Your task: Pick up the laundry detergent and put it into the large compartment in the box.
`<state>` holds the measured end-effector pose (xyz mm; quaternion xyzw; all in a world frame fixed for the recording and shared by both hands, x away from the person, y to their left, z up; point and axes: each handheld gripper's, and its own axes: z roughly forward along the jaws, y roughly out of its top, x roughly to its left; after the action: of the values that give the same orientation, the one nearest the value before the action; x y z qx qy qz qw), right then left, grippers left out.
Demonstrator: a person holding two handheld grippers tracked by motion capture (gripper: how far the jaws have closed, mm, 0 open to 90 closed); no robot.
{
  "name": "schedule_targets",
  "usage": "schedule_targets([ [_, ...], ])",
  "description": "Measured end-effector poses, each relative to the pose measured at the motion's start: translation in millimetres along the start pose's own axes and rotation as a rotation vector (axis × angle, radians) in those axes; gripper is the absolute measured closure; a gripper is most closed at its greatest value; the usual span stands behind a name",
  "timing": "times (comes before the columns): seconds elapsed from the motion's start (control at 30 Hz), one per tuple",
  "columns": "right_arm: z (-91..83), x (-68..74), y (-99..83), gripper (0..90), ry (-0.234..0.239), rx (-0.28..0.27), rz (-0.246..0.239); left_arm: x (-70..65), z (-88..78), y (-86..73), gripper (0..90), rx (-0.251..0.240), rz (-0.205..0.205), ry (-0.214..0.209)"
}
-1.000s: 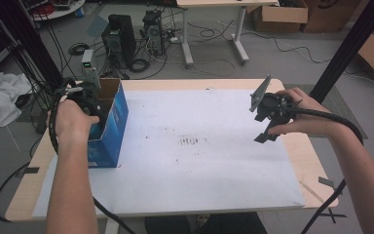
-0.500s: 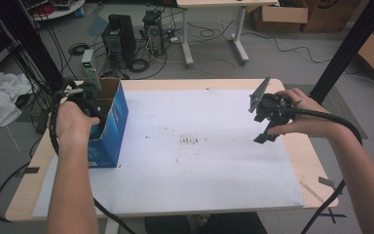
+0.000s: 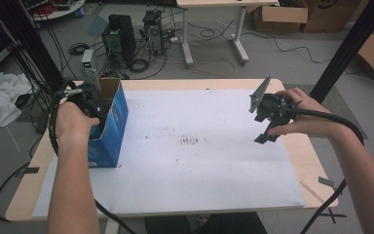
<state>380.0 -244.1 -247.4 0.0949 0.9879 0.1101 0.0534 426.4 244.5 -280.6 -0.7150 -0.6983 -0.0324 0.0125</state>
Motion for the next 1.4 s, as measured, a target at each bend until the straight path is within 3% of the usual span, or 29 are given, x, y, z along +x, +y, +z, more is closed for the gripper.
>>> schedule_targets([
  [0.83,1.5,-1.0,-1.2,24.6,0.0,0.008,-0.001,0.3,-0.9,0.6,37.3,-0.001,-0.017,0.005],
  [1.23,0.1,-0.6,-1.2,24.6,0.001,0.0,-0.003,-2.7,-18.1,0.1,32.2,-0.025,-0.014,0.037],
  [1.4,-0.6,-0.6,-2.1,24.5,0.0,-0.004,-0.001,-7.2,-35.7,-2.1,29.4,-0.053,0.004,0.056],
])
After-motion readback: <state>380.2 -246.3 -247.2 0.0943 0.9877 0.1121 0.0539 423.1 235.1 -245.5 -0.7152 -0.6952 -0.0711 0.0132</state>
